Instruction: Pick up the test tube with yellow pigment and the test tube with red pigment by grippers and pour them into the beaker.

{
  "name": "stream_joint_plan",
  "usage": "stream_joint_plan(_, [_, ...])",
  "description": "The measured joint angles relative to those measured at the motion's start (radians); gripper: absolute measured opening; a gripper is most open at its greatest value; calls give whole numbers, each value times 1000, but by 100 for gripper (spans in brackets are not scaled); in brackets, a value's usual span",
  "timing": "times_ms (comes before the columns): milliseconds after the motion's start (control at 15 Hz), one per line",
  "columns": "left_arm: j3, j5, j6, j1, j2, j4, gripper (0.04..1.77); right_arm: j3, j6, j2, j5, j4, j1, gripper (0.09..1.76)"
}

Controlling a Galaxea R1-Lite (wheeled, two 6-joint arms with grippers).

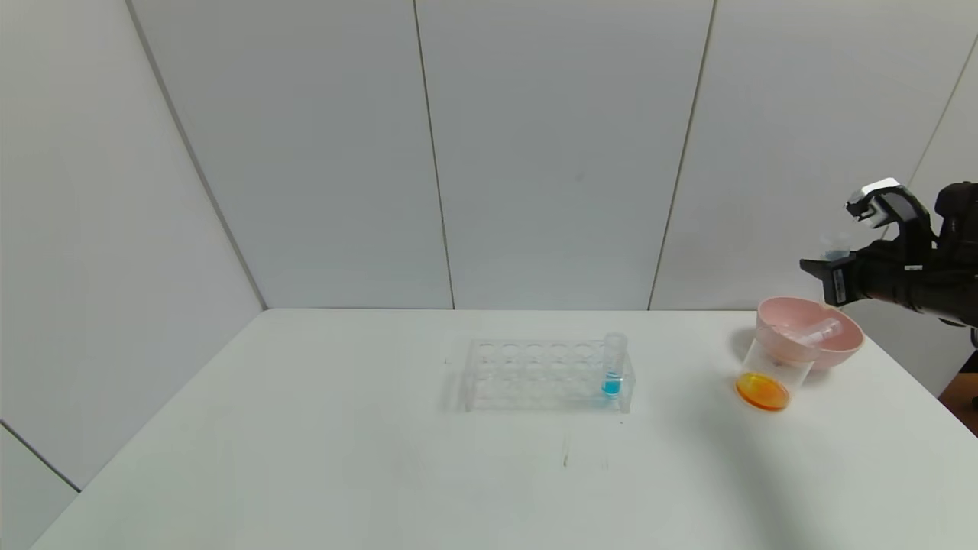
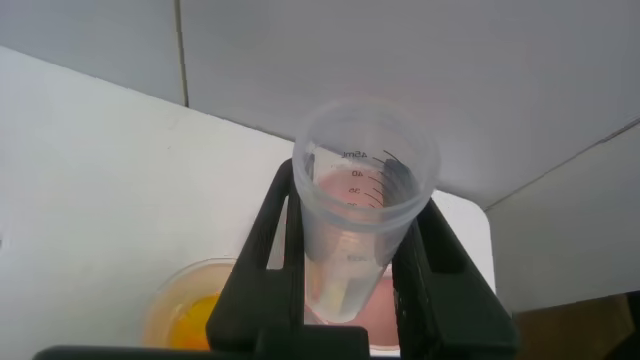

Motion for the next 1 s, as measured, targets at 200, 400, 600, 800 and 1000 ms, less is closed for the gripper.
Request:
stream_joint_plan(200, [0,0,0,0,0,0,176,-10,19,20,0,0,0,56])
stream_joint_plan(400, [0,0,0,0,0,0,176,-15,35,38,-1,1,-13,56])
stream_joint_plan(600, [0,0,0,0,0,0,176,-17,38,52,-3,-8,-25,56])
stream_joint_plan(800, [0,0,0,0,0,0,176,-32,57,87,-4,-17,-50,56])
stream_joint_plan(1000, [0,0,0,0,0,0,176,-45,60,123,-4,-18,-65,74])
